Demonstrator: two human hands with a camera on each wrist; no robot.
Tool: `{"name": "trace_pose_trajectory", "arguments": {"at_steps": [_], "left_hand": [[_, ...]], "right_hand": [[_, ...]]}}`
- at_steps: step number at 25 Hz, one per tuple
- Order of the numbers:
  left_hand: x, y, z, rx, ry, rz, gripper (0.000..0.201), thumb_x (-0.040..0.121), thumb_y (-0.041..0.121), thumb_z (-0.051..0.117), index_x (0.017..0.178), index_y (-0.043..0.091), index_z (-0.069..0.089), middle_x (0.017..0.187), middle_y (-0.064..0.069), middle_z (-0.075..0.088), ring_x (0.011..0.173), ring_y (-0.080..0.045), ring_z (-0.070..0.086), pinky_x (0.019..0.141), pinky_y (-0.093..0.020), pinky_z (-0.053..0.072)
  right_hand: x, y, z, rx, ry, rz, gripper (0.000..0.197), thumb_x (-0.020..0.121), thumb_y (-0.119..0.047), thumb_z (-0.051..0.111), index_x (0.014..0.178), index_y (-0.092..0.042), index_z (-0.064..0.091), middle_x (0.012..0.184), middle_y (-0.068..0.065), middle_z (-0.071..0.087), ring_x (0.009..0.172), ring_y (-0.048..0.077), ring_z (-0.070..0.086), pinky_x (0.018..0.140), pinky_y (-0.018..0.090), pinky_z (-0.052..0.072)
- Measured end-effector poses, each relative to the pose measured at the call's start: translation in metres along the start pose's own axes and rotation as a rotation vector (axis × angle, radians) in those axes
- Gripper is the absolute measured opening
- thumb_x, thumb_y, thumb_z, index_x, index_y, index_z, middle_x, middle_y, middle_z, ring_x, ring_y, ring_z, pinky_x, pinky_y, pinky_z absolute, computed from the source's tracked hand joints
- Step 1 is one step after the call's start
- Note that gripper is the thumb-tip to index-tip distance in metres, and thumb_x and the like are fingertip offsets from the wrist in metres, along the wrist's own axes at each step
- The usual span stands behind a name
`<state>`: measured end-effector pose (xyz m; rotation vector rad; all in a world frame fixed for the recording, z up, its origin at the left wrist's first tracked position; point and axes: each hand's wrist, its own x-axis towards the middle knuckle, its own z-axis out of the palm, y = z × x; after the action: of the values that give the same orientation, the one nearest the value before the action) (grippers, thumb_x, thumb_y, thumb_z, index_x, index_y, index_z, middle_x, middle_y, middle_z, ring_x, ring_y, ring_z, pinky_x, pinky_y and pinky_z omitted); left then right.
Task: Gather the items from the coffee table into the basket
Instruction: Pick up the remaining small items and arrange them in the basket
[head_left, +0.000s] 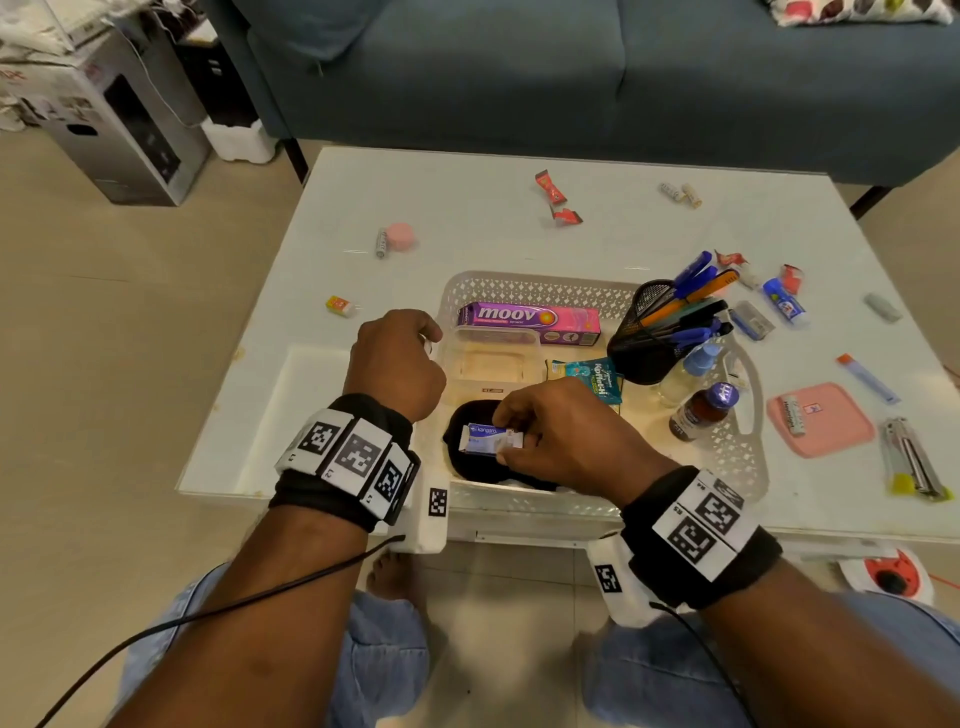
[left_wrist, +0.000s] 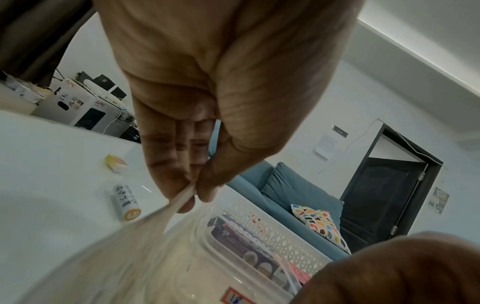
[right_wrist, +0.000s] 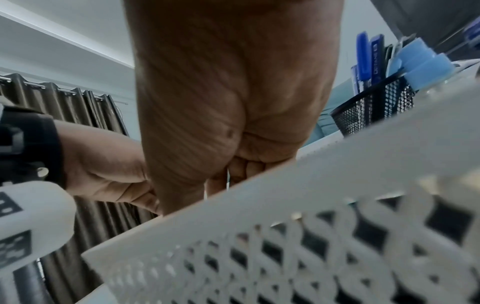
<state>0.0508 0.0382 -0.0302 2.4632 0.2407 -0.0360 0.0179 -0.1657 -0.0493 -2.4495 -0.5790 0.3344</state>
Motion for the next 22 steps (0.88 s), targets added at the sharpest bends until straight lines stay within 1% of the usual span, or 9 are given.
{"name": "trace_pose_trajectory", "arguments": {"at_steps": [3, 6, 8, 10, 12, 15, 17, 20, 22], "left_hand": [[0.0, -0.001, 0.001, 0.003, 0.01, -0.001, 0.036, 0.08, -0.001, 0.072, 0.112, 0.016, 0.071, 0.11, -0.007, 0.071, 0.102, -0.023, 0.067, 0.095, -0.034, 0.055], [-0.001, 0.0, 0.002, 0.012, 0.011, 0.012, 0.035, 0.08, 0.002, 0.073, 0.111, 0.016, 0.07, 0.113, -0.007, 0.069, 0.105, -0.025, 0.065, 0.095, -0.037, 0.054], [-0.005, 0.004, 0.002, 0.056, 0.02, 0.034, 0.032, 0.082, 0.01, 0.076, 0.112, 0.018, 0.068, 0.121, -0.006, 0.063, 0.114, -0.026, 0.06, 0.095, -0.037, 0.05], [-0.01, 0.012, 0.002, 0.116, 0.047, 0.116, 0.028, 0.084, 0.021, 0.077, 0.11, 0.019, 0.067, 0.124, -0.006, 0.058, 0.119, -0.027, 0.054, 0.094, -0.039, 0.047], [-0.019, 0.024, 0.005, 0.087, 0.054, 0.254, 0.021, 0.084, 0.028, 0.078, 0.101, 0.022, 0.067, 0.115, -0.002, 0.06, 0.111, -0.024, 0.056, 0.09, -0.04, 0.05], [-0.034, 0.047, 0.014, -0.041, -0.121, 0.402, 0.01, 0.087, 0.029, 0.075, 0.084, 0.025, 0.066, 0.09, 0.009, 0.066, 0.081, -0.011, 0.063, 0.074, -0.031, 0.05], [-0.046, 0.058, 0.022, -0.08, -0.294, 0.453, 0.014, 0.088, 0.032, 0.074, 0.077, 0.025, 0.068, 0.078, 0.01, 0.068, 0.068, -0.005, 0.063, 0.065, -0.024, 0.048], [-0.06, 0.071, 0.036, -0.063, -0.504, 0.546, 0.02, 0.087, 0.043, 0.073, 0.077, 0.026, 0.072, 0.076, 0.011, 0.072, 0.072, -0.005, 0.066, 0.065, -0.022, 0.05], [-0.067, 0.074, 0.046, -0.015, -0.642, 0.575, 0.021, 0.085, 0.048, 0.074, 0.08, 0.028, 0.075, 0.08, 0.015, 0.073, 0.078, 0.0, 0.068, 0.066, -0.013, 0.048]], "right_hand": [[0.0, -0.002, 0.012, 0.006, -0.045, 0.006, 0.025, 0.084, -0.032, 0.078, 0.105, -0.019, 0.078, 0.085, -0.007, 0.071, 0.061, -0.002, 0.054, 0.061, 0.016, 0.042], [-0.001, 0.002, 0.016, 0.026, -0.089, 0.008, 0.026, 0.086, -0.033, 0.077, 0.107, -0.018, 0.077, 0.095, -0.005, 0.076, 0.061, -0.007, 0.054, 0.059, 0.009, 0.039], [-0.002, 0.004, 0.012, 0.018, -0.087, 0.011, 0.03, 0.085, -0.034, 0.079, 0.111, -0.018, 0.076, 0.1, -0.005, 0.076, 0.062, -0.009, 0.053, 0.059, 0.007, 0.038], [-0.005, 0.003, 0.005, 0.022, -0.085, 0.016, 0.035, 0.085, -0.037, 0.08, 0.114, -0.018, 0.075, 0.102, -0.005, 0.075, 0.064, -0.01, 0.053, 0.061, 0.006, 0.039], [-0.009, 0.003, -0.011, 0.048, -0.065, 0.024, 0.035, 0.086, -0.038, 0.08, 0.114, -0.018, 0.075, 0.098, -0.007, 0.073, 0.067, -0.008, 0.057, 0.064, 0.008, 0.044], [-0.022, 0.005, -0.054, 0.116, 0.081, 0.037, 0.02, 0.088, -0.034, 0.077, 0.102, -0.019, 0.076, 0.085, -0.008, 0.073, 0.072, 0.004, 0.066, 0.068, 0.021, 0.055], [-0.038, 0.013, -0.088, 0.202, 0.209, 0.067, 0.013, 0.091, -0.029, 0.075, 0.096, -0.018, 0.075, 0.081, -0.004, 0.074, 0.072, 0.006, 0.069, 0.067, 0.021, 0.055], [-0.068, 0.042, -0.134, 0.205, 0.399, 0.162, 0.008, 0.092, -0.026, 0.074, 0.095, -0.018, 0.076, 0.08, -0.004, 0.075, 0.072, 0.004, 0.069, 0.068, 0.019, 0.054], [-0.087, 0.08, -0.153, 0.071, 0.516, 0.3, 0.009, 0.09, -0.028, 0.076, 0.09, -0.018, 0.075, 0.075, -0.012, 0.071, 0.069, -0.004, 0.064, 0.066, 0.01, 0.046]]}}
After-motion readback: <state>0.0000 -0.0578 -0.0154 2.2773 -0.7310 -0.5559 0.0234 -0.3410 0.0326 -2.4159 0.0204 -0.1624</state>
